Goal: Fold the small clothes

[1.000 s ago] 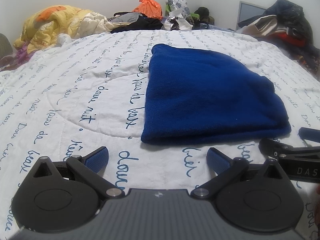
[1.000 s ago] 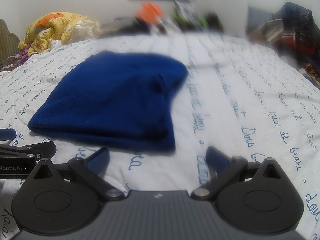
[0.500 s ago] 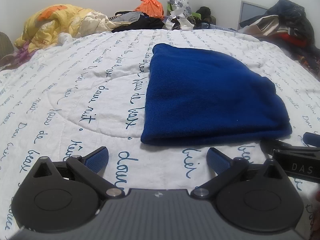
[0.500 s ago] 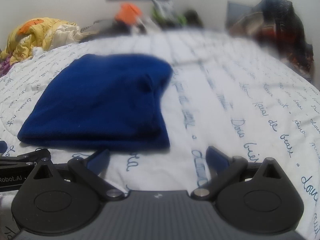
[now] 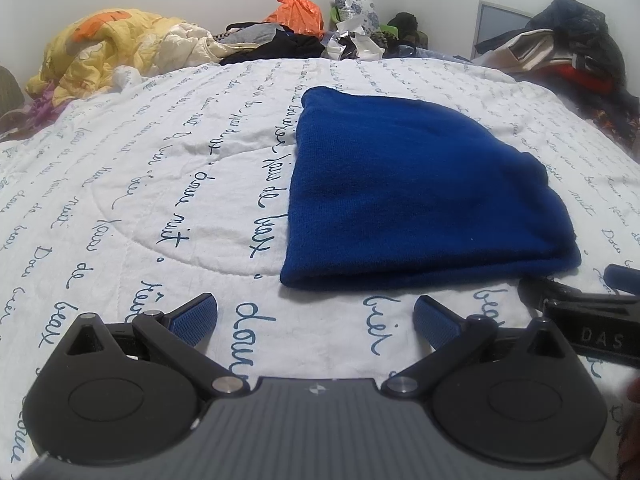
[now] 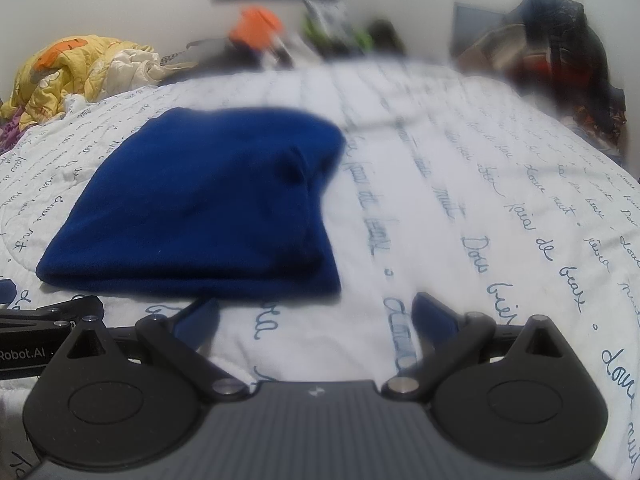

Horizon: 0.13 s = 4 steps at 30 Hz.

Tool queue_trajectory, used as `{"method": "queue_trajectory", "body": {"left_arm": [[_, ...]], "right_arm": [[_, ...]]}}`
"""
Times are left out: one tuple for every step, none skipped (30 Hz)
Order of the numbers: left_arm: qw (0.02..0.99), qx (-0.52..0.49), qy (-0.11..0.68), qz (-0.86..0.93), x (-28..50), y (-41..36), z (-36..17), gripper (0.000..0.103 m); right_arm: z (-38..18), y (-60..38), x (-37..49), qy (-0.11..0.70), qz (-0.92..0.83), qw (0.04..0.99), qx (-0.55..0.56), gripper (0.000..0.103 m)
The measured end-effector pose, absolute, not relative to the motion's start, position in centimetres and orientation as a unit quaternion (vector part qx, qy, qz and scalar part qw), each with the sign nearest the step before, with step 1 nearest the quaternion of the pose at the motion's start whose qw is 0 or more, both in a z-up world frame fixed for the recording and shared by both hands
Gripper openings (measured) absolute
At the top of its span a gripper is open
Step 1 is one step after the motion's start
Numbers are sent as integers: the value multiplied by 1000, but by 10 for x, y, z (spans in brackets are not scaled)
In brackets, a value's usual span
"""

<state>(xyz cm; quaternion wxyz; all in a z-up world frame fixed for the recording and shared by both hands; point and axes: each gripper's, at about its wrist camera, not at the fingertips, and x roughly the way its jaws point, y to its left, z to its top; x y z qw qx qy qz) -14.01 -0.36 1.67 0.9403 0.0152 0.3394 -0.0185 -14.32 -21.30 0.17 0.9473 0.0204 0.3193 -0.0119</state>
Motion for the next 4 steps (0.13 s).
{"method": "queue_trajectory", "body": {"left_arm": [[941, 17, 338, -18, -141, -4, 17, 103], [941, 18, 338, -20, -141, -4, 16, 103], [941, 20, 338, -23, -141, -4, 16, 103], [941, 19, 338, -22, -141, -4, 16, 103]], "right_arm": [[2, -213, -143, 319, -12, 947, 21, 103], [2, -214, -143, 319, -12, 947, 21, 103], [2, -213, -143, 319, -12, 947, 20, 103], [2, -213, -143, 319, -12, 947, 21, 103]]}}
